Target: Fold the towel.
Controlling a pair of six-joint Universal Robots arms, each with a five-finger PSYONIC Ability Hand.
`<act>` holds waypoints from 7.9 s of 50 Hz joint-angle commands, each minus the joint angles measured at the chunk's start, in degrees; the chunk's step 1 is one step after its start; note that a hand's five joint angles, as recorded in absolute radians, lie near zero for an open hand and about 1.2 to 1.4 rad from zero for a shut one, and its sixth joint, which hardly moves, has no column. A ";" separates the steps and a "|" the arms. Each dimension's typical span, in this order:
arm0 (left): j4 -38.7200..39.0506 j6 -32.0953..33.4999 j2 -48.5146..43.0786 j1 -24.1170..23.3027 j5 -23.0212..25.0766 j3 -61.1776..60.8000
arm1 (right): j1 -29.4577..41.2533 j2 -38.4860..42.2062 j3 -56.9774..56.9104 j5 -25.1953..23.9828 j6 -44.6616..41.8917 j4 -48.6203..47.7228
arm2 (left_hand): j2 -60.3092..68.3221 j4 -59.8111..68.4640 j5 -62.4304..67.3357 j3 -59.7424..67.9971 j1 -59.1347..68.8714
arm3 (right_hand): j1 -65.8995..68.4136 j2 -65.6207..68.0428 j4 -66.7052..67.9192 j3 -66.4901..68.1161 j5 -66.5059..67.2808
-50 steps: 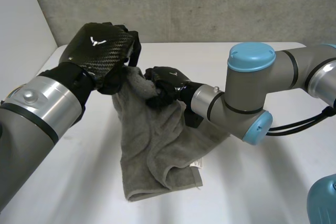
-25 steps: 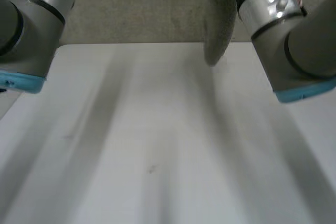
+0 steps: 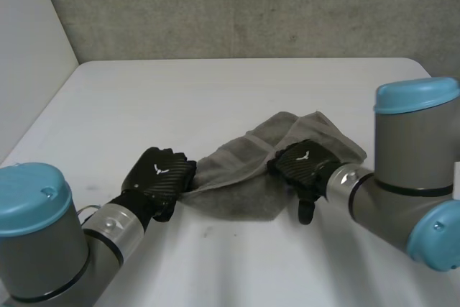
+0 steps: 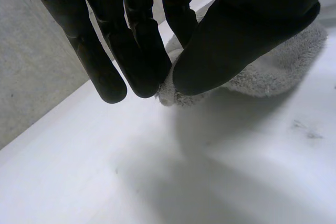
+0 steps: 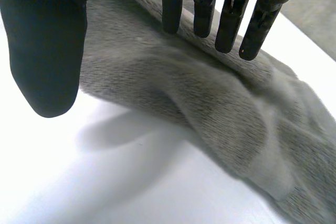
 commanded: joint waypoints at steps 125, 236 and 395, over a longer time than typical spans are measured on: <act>-7.57 2.38 9.76 19.35 0.78 -8.00 | -19.77 -9.70 19.39 -4.04 9.12 -23.01 | -48.61 -48.63 -48.24 -48.55 -47.34 | 63.21 59.94 61.92 61.54 62.26; 15.10 3.26 -1.05 24.45 11.15 -17.14 | -18.98 -7.15 20.98 -4.66 8.15 -24.68 | -8.96 -8.98 -8.59 -8.89 -7.69 | 63.21 59.94 61.92 61.54 62.26; 3.50 -9.13 -6.94 23.21 -2.74 7.03 | -23.55 0.13 15.00 -5.19 2.18 -36.37 | 10.24 10.22 10.61 10.30 11.51 | 15.01 11.73 13.71 13.34 14.06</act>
